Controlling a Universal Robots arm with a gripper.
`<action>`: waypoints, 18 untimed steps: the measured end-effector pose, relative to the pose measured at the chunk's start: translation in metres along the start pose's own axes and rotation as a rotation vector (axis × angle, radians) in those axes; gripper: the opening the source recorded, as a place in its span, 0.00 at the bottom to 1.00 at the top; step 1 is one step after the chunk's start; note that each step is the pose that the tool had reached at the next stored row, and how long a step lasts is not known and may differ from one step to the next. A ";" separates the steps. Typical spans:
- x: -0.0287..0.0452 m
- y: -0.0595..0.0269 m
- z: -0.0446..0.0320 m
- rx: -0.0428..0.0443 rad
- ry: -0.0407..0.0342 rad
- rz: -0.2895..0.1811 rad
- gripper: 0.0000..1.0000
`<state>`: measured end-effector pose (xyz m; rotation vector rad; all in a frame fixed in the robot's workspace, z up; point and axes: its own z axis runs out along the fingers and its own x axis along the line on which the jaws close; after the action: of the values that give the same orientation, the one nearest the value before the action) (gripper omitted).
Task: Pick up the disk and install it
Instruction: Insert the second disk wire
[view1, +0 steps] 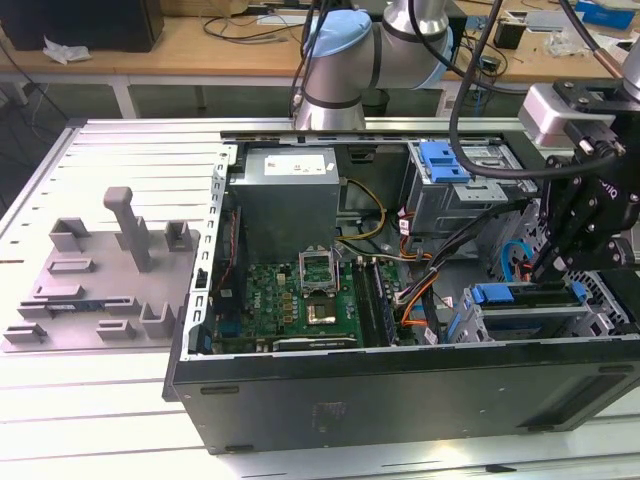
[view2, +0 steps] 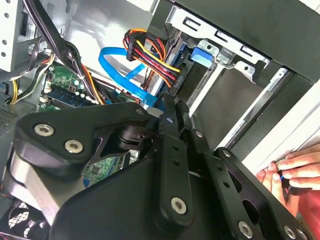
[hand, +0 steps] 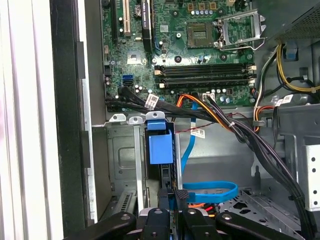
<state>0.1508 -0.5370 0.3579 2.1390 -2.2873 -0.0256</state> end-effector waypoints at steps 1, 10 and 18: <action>0.0000 -0.0001 0.0002 0.0000 0.0000 0.000 0.16; -0.0031 0.0001 0.0025 -0.0001 0.0007 -0.024 0.16; -0.0031 0.0000 0.0059 -0.0001 0.0009 -0.037 0.16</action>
<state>0.1509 -0.5339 0.3520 2.1805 -2.2472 -0.0249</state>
